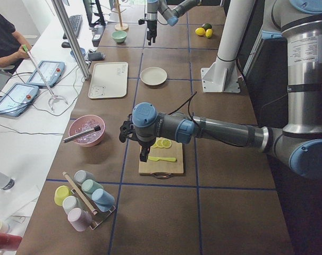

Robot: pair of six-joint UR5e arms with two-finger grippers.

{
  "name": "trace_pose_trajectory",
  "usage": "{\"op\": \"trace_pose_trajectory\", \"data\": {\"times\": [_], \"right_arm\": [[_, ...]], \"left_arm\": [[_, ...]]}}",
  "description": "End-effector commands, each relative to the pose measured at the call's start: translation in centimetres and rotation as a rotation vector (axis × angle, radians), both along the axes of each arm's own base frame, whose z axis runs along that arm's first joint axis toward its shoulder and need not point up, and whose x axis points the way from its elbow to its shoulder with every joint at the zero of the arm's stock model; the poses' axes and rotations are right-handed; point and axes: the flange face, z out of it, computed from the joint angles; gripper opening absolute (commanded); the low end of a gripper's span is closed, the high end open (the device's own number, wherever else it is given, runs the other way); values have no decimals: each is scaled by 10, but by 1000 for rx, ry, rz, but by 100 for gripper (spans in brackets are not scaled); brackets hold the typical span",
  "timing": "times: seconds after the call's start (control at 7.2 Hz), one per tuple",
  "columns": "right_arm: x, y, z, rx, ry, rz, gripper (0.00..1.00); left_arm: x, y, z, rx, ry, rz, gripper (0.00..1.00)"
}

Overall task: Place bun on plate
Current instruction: 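Release the plate with the right gripper while the left arm reaches toward the board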

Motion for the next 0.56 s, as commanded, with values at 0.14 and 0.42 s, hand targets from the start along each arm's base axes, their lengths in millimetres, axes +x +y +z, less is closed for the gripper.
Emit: {"op": "trace_pose_trajectory", "data": {"times": [0.14, 0.42], "right_arm": [[93, 17, 88, 158, 144, -92, 100], [101, 14, 94, 183, 179, -120, 100]], "left_arm": [[135, 13, -42, 34, -35, -25, 100], [184, 27, -43, 87, -108, -22, 99]]}}
